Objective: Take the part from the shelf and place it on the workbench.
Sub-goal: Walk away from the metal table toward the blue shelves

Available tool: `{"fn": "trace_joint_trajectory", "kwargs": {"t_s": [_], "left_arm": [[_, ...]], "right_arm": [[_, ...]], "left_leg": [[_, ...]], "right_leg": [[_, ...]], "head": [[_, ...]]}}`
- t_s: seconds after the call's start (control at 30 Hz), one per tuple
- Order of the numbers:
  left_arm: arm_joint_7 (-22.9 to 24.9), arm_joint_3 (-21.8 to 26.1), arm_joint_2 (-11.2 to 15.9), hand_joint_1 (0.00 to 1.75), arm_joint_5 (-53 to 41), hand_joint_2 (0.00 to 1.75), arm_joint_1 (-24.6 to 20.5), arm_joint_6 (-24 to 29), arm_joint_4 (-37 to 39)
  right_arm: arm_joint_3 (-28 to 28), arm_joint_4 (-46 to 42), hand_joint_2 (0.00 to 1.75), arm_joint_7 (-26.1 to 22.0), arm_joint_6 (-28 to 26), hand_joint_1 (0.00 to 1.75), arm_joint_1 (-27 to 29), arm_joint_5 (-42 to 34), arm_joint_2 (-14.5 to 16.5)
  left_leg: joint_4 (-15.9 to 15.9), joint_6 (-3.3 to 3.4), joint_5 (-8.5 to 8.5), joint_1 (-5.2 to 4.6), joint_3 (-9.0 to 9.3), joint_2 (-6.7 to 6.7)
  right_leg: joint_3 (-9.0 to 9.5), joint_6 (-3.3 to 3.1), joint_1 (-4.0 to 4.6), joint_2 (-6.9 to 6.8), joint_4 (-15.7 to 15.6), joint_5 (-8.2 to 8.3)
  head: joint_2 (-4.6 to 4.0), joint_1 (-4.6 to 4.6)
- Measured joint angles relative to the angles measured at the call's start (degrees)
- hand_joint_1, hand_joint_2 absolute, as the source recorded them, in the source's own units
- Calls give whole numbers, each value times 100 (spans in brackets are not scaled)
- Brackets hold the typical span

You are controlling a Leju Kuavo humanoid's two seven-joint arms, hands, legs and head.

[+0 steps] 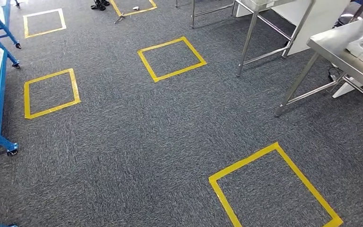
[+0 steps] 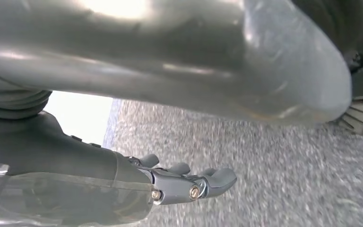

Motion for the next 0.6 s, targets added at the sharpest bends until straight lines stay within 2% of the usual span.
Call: {"fn": "trace_joint_trajectory", "kwargs": {"t_s": [0.03,0.07,0.1,0.13,0.2,0.27,0.3,0.33,0.37,0.4,0.43,0.5,0.53,0.57,0.6], "left_arm": [[5,0,-1,0,5,0,-8,-4,0],[8,0,-2,0,5,0,-9,-14,0],[4,0,-3,0,-1,0,-1,-33,0],[-6,0,-8,0,-16,0,11,-60,0],[-45,-4,-24,0,-65,0,11,-127,0],[-75,-21,-48,0,-101,0,-21,-181,0],[-82,-32,-62,0,-99,0,-35,-196,0],[-85,-40,-80,0,-82,0,-38,-206,0],[-87,-44,-103,0,-55,0,-35,-209,0],[-87,-44,-124,0,-29,0,-30,-211,0],[-88,-44,-150,0,-9,0,-25,-212,1],[-92,-44,-208,0,9,0,-25,-215,2],[-97,-44,-238,0,21,0,-27,-216,4],[-103,-44,-266,0,32,0,-24,-218,5],[-111,-44,-291,0,40,0,-15,-218,8]], "right_arm": [[0,0,0,3,-1,0,-7,3,-21],[-1,-1,0,7,-2,0,-21,2,-42],[-2,-2,0,10,-8,0,-41,-4,-57],[-3,-5,0,13,-19,0,-60,-14,-75],[-14,-10,0,14,-46,0,-69,-43,-104],[-29,-11,0,5,-81,0,-48,-55,-128],[-33,-11,0,-12,-97,0,-36,-44,-137],[-34,-11,0,-32,-109,0,-25,-25,-153],[-34,-11,0,-51,-114,0,-14,-1,-174],[-33,-11,0,-65,-115,0,-6,23,-199],[-33,-11,0,-69,-116,0,-1,42,-228],[-33,-11,0,-73,-121,0,13,74,-294],[-32,-11,0,-77,-125,0,17,90,-327],[-32,-12,0,-80,-128,0,18,104,-353],[-31,-13,0,-85,-131,0,12,115,-376]], "left_leg": [[-160,36,32,-19,73,56],[-194,73,20,-40,73,37],[-202,112,31,-39,64,-30],[-217,147,44,-31,70,-87],[-255,221,82,-2,92,-205],[-263,265,104,6,82,-328],[-262,275,107,3,72,-399],[-260,277,109,-1,70,-480],[-256,277,109,-4,74,-564],[-252,273,107,-5,84,-647],[-245,266,103,-6,94,-730],[-219,234,92,-7,78,-873],[-208,205,90,0,57,-938],[-206,168,94,13,34,-1000],[-213,130,102,26,16,-1066]], "right_leg": [[17,31,13,-51,3,-15],[30,63,22,-100,3,-24],[47,96,21,-151,-1,-30],[61,134,6,-132,14,-52],[-29,199,-22,146,266,-240],[-373,227,-34,479,965,-617],[-575,232,-33,535,1355,-772],[-720,233,-32,555,1619,-829],[-763,229,-31,564,1666,-761],[-706,219,-31,577,1500,-592],[-550,198,-31,639,1122,-344],[-236,143,-38,945,359,0],[-145,122,-34,1059,127,74],[-118,102,-26,1110,52,67],[-112,89,-13,1046,35,68]], "head": [[0,1],[0,1],[0,0],[0,0],[0,0],[0,1],[0,1],[0,1],[0,1],[0,1],[0,1],[0,1],[0,1],[0,1],[0,1]]}}
